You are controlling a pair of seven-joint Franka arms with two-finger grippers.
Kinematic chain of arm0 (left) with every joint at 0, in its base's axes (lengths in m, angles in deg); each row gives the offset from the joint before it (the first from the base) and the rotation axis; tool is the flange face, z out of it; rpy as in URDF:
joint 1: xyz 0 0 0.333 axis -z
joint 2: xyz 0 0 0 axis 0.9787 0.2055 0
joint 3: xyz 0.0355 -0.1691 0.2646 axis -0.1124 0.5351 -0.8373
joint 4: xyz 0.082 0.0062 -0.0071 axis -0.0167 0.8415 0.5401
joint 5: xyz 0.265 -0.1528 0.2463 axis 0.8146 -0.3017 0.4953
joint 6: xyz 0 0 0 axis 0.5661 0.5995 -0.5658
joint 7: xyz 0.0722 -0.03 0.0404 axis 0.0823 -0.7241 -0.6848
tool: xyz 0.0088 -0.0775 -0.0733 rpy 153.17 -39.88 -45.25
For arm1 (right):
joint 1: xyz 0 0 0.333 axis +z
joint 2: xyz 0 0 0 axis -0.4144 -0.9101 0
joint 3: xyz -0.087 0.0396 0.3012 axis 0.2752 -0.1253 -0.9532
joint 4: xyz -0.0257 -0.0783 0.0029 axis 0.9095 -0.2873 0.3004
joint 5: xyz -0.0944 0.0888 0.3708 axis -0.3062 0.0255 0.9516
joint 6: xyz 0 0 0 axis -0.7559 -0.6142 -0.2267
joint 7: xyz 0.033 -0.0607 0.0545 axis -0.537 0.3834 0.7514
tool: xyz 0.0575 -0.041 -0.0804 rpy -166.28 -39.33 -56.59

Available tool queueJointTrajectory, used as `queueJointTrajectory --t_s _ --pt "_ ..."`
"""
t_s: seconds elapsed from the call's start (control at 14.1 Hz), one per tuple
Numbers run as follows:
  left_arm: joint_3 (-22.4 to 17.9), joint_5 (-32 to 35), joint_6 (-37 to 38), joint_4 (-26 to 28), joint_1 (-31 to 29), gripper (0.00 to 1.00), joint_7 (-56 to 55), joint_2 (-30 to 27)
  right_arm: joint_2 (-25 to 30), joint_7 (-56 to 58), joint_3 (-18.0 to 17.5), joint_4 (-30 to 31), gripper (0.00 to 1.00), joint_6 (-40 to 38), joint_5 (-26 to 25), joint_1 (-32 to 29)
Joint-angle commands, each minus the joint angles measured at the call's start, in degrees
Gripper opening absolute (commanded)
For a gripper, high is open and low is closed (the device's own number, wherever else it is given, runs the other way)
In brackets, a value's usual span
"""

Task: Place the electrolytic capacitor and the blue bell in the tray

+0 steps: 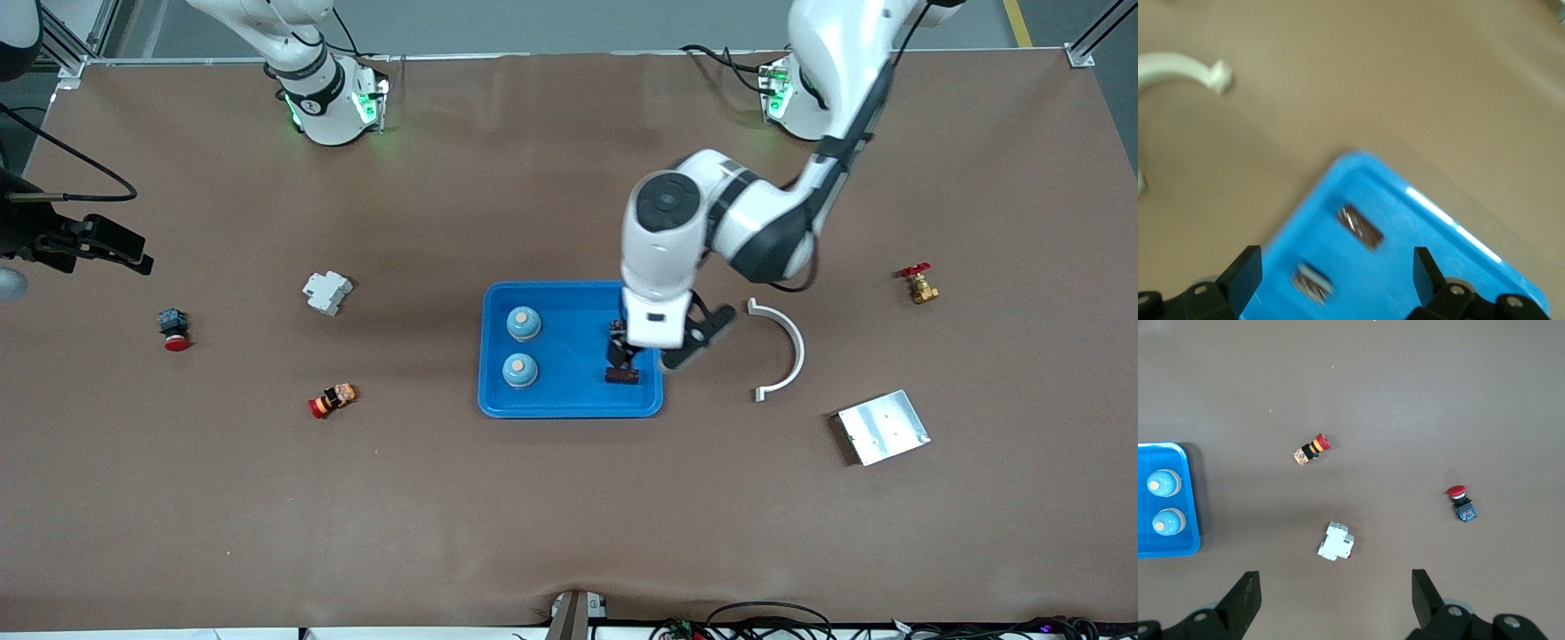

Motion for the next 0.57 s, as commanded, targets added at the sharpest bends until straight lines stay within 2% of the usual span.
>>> queueJointTrajectory --t_s 0.0,0.21,0.5 --pt "0.9 0.0 1.2 0.5 -2.0 1.0 10.4 -2.2 0.7 1.0 -0.4 -0.1 1.0 -0.9 1.0 -1.0" --pt "0.5 0.0 4.6 0.3 -5.3 1.0 27.3 -3.6 0.7 1.0 -0.4 -0.1 1.0 -0.8 1.1 -1.0" --pt "1.0 -0.8 6.0 0.4 -12.2 1.0 41.2 -5.1 0.7 1.1 -0.5 -0.1 1.0 -0.8 1.1 -0.8"
